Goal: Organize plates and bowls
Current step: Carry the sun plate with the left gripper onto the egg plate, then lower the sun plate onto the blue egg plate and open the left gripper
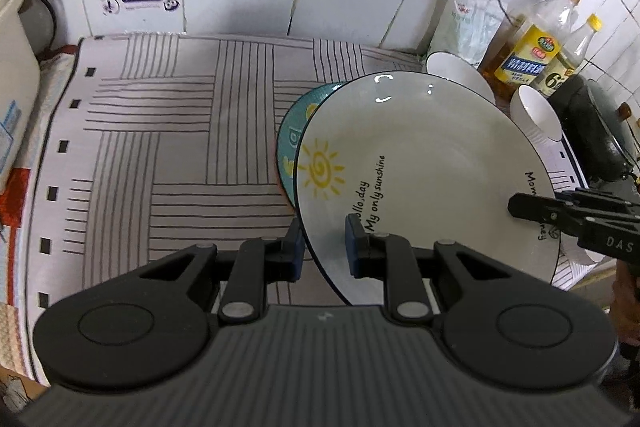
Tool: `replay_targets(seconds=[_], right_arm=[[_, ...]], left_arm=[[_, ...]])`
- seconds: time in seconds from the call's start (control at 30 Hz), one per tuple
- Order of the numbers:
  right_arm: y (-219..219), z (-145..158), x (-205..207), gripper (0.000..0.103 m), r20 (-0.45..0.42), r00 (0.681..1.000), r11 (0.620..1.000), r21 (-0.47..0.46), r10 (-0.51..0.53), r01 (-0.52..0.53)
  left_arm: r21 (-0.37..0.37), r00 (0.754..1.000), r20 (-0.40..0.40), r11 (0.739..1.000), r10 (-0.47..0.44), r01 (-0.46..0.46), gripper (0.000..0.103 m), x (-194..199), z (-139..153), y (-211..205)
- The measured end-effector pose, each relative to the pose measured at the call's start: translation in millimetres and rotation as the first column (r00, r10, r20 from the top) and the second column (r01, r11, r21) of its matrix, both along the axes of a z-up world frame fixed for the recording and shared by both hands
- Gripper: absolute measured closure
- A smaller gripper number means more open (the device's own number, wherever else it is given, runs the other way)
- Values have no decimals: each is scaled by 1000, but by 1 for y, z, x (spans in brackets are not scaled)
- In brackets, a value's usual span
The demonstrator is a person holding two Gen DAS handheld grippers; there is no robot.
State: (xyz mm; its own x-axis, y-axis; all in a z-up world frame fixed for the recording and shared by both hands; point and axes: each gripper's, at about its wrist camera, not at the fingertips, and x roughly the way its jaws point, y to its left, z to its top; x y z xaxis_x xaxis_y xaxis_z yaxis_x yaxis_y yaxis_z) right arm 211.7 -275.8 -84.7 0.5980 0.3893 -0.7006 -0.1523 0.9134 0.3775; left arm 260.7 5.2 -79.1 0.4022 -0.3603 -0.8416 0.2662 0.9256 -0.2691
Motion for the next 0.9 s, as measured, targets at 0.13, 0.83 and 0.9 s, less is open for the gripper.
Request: replay_targets(seconds=[0.13, 0.83, 0.9], right_arm=[[-3, -14, 5, 79, -21, 1000, 1000, -2, -9, 9], [4, -54, 40, 79, -156, 982, 992, 56, -101, 111], [4, -55, 44, 80, -176, 977, 991, 41, -117, 126]], left_arm=[[5, 1000, -29, 1000, 8, -8, 84, 11, -16, -5], [50, 993, -91, 996, 74, -69, 85, 58, -58, -4], [47, 993, -98, 997, 71, -67, 85, 62, -59, -5]])
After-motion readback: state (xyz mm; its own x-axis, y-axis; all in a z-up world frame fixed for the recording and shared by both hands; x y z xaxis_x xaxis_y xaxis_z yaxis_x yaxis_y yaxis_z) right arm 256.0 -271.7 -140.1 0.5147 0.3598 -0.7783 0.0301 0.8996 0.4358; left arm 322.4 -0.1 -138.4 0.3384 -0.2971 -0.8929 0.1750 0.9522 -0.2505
